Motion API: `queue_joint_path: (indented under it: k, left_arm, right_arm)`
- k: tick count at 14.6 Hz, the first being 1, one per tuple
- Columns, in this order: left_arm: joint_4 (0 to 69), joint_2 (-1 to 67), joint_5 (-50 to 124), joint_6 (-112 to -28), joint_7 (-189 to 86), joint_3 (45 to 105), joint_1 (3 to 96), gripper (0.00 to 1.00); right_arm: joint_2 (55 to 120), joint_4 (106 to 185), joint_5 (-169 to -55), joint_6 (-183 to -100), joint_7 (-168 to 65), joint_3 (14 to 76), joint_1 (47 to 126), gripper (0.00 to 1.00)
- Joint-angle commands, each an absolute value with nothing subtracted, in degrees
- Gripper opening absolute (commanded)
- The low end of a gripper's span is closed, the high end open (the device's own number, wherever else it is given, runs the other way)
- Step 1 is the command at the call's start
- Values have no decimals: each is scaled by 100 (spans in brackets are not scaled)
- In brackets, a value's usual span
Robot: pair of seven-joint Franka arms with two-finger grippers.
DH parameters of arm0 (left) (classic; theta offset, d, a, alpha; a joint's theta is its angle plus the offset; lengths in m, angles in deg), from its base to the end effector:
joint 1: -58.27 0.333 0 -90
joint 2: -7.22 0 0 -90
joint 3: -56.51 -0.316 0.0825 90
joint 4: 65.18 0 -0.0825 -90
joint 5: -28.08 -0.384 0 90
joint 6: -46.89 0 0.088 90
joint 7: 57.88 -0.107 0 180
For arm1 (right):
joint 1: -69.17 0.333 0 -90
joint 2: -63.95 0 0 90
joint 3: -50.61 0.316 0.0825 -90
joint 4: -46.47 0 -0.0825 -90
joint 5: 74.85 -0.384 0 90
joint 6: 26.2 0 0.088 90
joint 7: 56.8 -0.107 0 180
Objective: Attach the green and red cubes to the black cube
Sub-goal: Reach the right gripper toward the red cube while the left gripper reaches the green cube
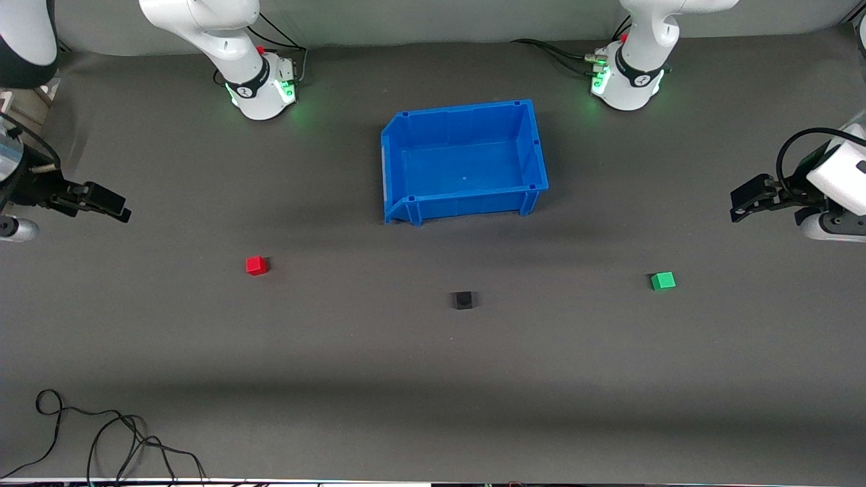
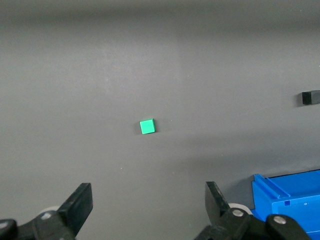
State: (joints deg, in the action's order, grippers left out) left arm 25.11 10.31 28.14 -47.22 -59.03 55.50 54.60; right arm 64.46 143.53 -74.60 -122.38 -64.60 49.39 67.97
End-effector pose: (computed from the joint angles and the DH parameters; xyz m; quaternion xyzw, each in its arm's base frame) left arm 0.5763 -0.0271 0.5979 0.9994 -0.0332 0.0064 0.0001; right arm 0.5617 -0.0241 0.5703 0.9960 -0.0888 -0.0120 0.0028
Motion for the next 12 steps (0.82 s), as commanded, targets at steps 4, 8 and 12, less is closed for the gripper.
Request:
queue_joint_path:
  k: [4, 8, 12]
  left_arm:
    - [2508, 950, 2843, -4084, -4737, 5484, 5572, 100]
    - [2683, 915, 3028, -4047, -2332, 5493, 5590, 100]
    - [2859, 985, 3869, -4144, -334, 5484, 6071, 100]
  right_arm:
    - [6378, 15307, -7459, -13623, -7700, 5000, 6768, 100]
    - [6387, 15747, -7459, -14071, -8043, 4947, 6662, 99]
    - [6430, 16406, -7468, -14775, -10008, 4947, 6662, 100]
